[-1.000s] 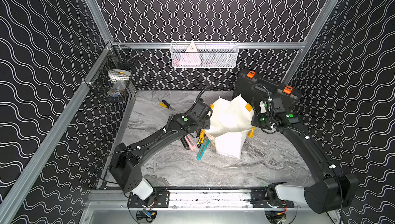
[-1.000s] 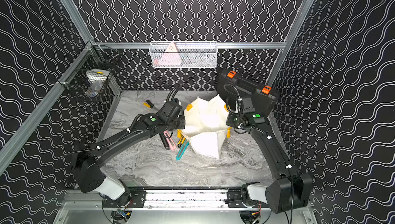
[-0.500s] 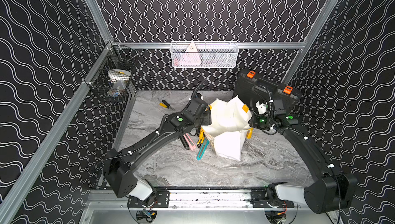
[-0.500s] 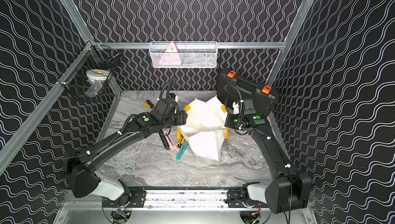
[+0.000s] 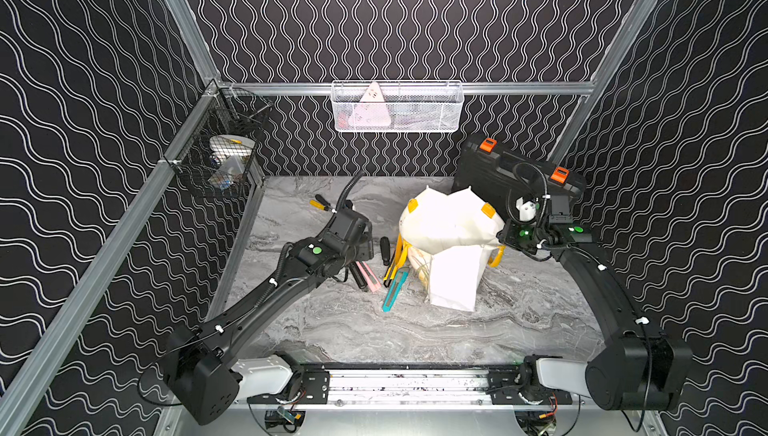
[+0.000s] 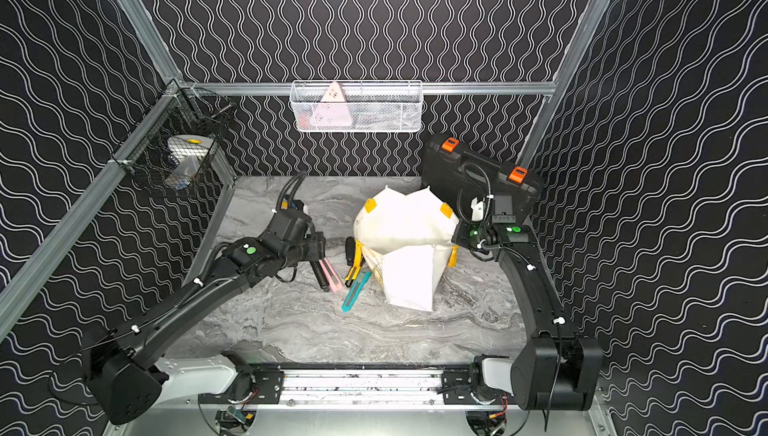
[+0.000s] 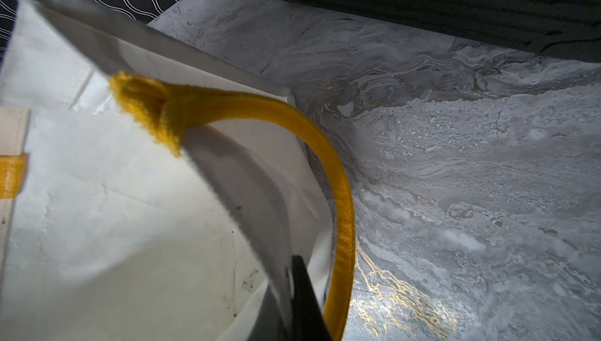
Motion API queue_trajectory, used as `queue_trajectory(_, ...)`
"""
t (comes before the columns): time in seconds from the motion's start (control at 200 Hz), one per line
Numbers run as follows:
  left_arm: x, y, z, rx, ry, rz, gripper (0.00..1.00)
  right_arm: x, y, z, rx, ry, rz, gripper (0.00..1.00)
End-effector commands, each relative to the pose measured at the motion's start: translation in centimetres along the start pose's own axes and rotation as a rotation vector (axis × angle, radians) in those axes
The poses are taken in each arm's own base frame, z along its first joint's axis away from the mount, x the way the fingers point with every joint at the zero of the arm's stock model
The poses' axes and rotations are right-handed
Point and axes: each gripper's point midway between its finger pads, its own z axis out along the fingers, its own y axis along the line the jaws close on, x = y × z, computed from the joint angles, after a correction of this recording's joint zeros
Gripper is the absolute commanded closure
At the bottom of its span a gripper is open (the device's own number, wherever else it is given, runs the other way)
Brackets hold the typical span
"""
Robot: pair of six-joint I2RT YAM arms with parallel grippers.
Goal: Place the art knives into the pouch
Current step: Pick up the utility knife at the center of the board.
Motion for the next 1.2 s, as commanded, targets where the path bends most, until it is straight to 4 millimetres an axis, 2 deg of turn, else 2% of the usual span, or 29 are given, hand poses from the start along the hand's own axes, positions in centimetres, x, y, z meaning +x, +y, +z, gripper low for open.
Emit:
queue_trajectory(0.0, 1.7, 0.4, 1.4, -0.006, 0.037, 0.009, 0.29, -1.1, 0.3, 0.0, -0.039, -0.033, 0.008, 1.0)
queue_trajectory(0.025, 2.2, 0.3, 1.8, -0.001, 0.05, 0.013, 0.29, -1.2, 0.3, -0.1, -0.044, -0.037, 0.01, 1.0)
queue_trajectory(0.045, 2.7, 0.3, 2.1, 0.001, 0.059, 0.018, 0.28, -0.3, -0.2, 0.5, -0.037, -0.014, 0.019, 1.0)
queue_trajectory(0.19, 4.7, -0.4, 4.1, 0.025, 0.089, 0.034, 0.27, -0.3, -0.6, 0.3, -0.03, -0.028, 0.023, 1.0)
queue_trajectory(0.38, 6.7, -3.6, 6.7, 0.046, 0.129, 0.109, 0.27, -0.1, -1.0, 0.1, -0.017, -0.047, 0.019, 1.0)
queue_trajectory(0.485, 7.7, -4.7, 8.2, 0.07, 0.154, 0.108, 0.27, 0.0, -1.4, -0.3, 0.006, -0.064, 0.019, 1.0)
queue_trajectory(0.59, 8.3, -5.2, 9.6, 0.075, 0.163, 0.11, 0.27, 0.2, -2.0, -0.7, 0.037, -0.078, 0.022, 1.0)
queue_trajectory(0.84, 8.4, -7.5, 12.2, 0.124, 0.178, 0.118, 0.28, 0.1, -1.6, -0.9, 0.021, -0.081, 0.019, 1.0)
queue_trajectory(1.041, 8.9, -8.2, 13.7, 0.121, 0.198, 0.136, 0.29, 0.2, -1.5, -0.9, 0.012, -0.081, 0.02, 1.0)
queue_trajectory(1.196, 9.7, -8.2, 14.9, 0.093, 0.224, 0.15, 0.34, 0.1, -1.3, -1.0, 0.003, -0.083, 0.018, 1.0)
